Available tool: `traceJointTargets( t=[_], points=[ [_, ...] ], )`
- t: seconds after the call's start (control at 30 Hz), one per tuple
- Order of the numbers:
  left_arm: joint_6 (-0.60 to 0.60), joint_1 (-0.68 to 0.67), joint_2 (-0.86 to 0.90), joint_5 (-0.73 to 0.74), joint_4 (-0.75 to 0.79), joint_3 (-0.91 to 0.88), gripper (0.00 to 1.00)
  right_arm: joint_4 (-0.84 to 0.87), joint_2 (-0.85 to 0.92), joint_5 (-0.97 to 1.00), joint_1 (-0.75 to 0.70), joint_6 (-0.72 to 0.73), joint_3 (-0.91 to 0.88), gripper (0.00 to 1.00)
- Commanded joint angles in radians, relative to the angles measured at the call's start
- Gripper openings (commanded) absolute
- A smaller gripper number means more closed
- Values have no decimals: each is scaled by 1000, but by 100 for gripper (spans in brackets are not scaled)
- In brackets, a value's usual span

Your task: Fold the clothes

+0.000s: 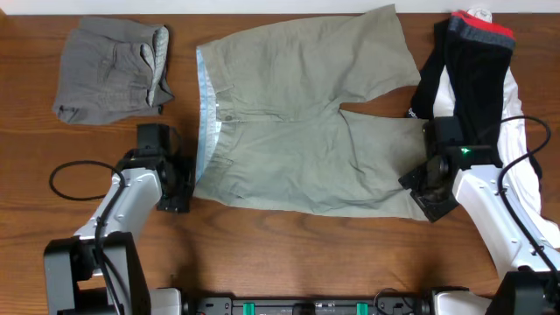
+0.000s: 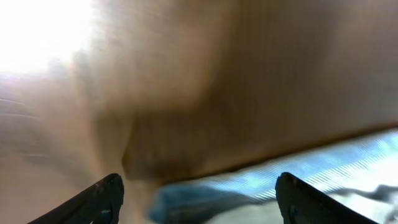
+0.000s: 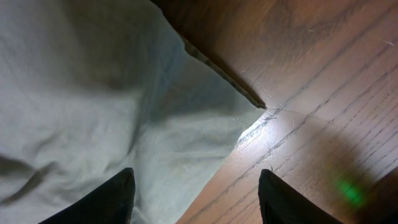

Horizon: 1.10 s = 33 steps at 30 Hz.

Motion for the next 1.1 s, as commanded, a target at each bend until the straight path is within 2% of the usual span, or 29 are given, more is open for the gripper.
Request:
traceJointTargets(
  t=[0.0,0.3,0.43,0.5,0.53,0.57,0.7,0.77,0.87,1.07],
  points=[
    [-32,-52,-5,10,23,-6,80,4,2,33,8,24,-6,62],
    [-32,-179,9,-82,33,-7,80,2,2,32,8,12,-6,62],
    [-32,-182,13,-81,17,-7,75,-2,2,31,8,-2,-6,62],
    [-28,-182,13,-81,3,-7,54,-3,2,28,8,-2,-6,61],
    [-23,-182,13,-81,-4,-7,39,-3,2,28,8,-2,-6,61],
    [-16,-183,13,-80,-18,-7,30,-3,2,26,8,-3,-6,61],
    [-16,-184,13,-61,-56,-7,19,-7,2,8,8,-3,-6,61],
    [-14,-184,13,-55,-61,-7,7,-7,2,-2,8,-22,-6,59],
    [44,-184,13,-55,-61,-7,6,-10,2,-2,8,-43,-6,54],
    [89,-184,13,-39,-61,-7,6,-10,2,-18,8,-70,-6,57]
  ],
)
